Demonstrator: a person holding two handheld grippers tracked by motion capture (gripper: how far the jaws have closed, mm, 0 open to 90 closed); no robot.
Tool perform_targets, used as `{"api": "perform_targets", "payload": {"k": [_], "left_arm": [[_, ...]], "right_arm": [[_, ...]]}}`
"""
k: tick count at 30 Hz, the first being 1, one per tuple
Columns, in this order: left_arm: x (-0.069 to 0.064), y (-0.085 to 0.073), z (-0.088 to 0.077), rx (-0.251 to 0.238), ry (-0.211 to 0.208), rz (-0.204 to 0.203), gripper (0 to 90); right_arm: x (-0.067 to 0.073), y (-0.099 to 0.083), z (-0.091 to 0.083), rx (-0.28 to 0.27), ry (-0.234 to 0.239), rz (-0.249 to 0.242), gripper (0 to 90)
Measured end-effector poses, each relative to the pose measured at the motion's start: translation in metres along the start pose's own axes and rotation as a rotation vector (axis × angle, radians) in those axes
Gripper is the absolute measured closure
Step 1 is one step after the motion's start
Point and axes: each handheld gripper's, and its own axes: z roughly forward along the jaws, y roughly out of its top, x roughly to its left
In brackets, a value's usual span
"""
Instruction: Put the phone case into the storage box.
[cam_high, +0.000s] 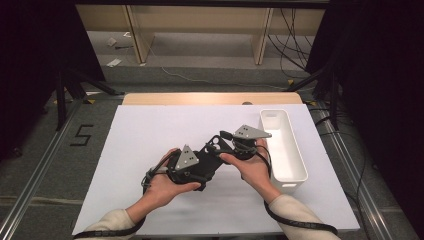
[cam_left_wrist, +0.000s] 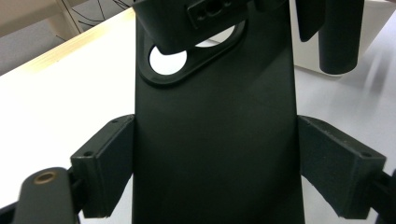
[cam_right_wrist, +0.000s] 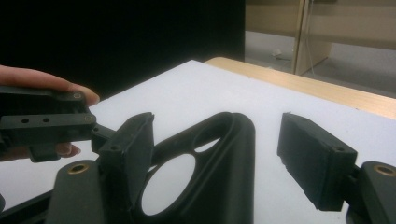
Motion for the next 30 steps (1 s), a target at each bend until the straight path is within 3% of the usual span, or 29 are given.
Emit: {"api": "perform_targets", "payload": {"k": [10,22,25,30], "left_arm": [[0.001,0.0,-0.001,-0.008,0.005,0.007,15.2],[0.001,0.0,-0.001,-0.014,0.003,0.006,14.8],[0.001,-0.001,0.0,-0.015,0.004,0.009,14.6],[0.0,0.001,0.0,-0.052,0.015,0.057,13.7]], "right_arm": [[0.001,-0.001,0.003,0.021,0.021,0.029,36.2],[0.001,0.0,0.003,0.008,0.062,0.094,52.4],[0.001,0.002,0.001,0.004,0.079,0.112,58.2],[0.004,0.009,-0.004,-0.04,0.139,0.166,74.2]]}}
